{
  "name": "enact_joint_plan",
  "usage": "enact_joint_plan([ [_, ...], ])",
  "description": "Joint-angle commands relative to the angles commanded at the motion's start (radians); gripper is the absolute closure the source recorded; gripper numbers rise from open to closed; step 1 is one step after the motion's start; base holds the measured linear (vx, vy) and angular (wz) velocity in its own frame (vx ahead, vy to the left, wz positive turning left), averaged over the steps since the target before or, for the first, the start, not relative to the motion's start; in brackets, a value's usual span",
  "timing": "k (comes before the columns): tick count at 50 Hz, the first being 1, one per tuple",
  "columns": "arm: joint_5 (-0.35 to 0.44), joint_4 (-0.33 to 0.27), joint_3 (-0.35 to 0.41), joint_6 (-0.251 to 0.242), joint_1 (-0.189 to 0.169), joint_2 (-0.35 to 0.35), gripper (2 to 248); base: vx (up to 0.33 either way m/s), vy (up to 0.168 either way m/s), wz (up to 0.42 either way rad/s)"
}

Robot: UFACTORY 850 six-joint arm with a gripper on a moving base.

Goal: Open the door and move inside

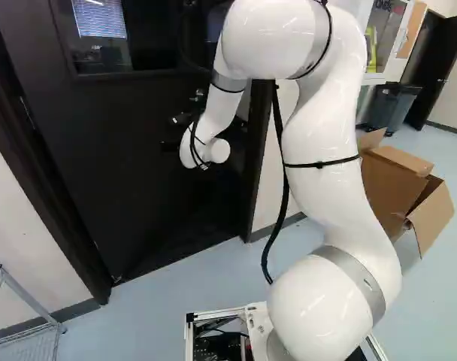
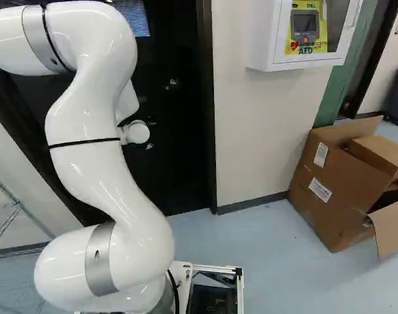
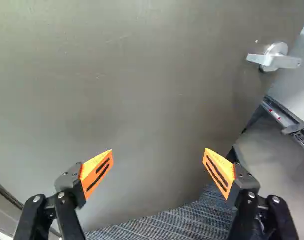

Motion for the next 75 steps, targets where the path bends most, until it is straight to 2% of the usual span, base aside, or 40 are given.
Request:
enact_joint_plan([
  [38,0.0,0.067,0.216,0.0,-0.053,0.172,3,0.0,0.0,0.0],
  [60,0.0,0.074,0.326,0.0,-0.098,0.266,3,0.0,0.0,0.0],
  [75,0.0,0.074,0.347,0.0,-0.106,0.284,3,0.0,0.0,0.0],
])
